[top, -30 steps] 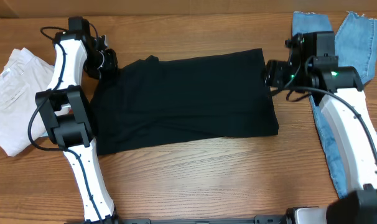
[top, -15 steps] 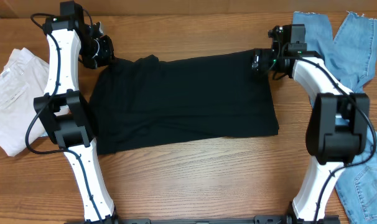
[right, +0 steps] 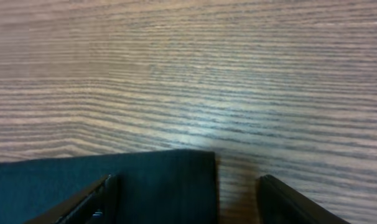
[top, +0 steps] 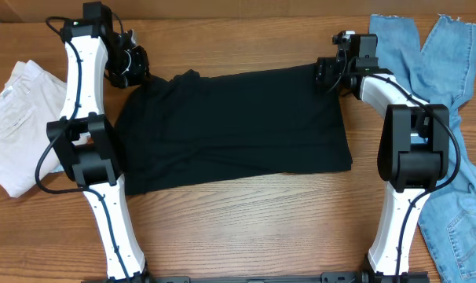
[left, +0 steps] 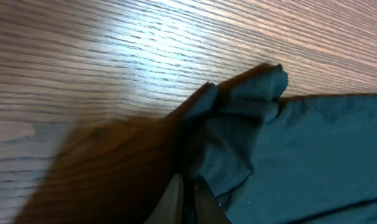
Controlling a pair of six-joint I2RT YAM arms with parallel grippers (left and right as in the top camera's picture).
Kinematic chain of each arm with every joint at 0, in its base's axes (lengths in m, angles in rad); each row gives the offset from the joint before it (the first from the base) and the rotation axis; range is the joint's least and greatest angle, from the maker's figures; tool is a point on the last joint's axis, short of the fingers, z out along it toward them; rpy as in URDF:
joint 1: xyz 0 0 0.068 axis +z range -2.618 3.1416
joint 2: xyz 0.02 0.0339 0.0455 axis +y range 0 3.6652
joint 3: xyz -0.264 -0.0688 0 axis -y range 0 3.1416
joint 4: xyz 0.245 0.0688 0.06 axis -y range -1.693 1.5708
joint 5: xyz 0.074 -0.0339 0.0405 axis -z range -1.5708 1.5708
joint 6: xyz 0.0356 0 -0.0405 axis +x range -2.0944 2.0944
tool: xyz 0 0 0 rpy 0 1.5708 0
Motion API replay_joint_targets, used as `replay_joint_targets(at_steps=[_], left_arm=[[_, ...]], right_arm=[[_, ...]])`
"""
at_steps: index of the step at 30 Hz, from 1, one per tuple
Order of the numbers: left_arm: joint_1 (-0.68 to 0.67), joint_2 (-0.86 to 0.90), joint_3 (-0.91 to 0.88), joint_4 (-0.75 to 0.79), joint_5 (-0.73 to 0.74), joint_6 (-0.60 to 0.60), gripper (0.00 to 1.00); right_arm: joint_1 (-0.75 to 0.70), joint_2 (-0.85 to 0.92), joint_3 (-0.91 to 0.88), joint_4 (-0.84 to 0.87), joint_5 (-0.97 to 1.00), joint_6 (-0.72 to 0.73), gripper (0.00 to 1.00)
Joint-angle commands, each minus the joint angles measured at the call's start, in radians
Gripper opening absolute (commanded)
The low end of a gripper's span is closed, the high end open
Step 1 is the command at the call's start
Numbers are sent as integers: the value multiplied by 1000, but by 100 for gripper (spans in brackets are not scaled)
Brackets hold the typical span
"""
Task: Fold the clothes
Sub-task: 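Grasp the black shirt's top edge with both grippers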
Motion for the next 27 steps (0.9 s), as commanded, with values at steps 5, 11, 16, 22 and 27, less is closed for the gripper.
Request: replay_joint_targets(at_steps=[5,11,16,22,27], left_arm=[[-7,-6,23,-8,10,-11,4],[-6,-6,23,-17,-14,-10,4],[-6,-6,23,-35,-50,-5,4],[3,-30,24,-61,-50,-6,4],[26,-87,24,-91,-50,7,4]], right_arm=[[24,60,22,13,-30,0,51],[35,61,22,18,-15,1,16],[27,53,41,-51,33,8,4],[-10,11,202,-297,112,74,4],[-39,-13,386,-546,113,83,4]])
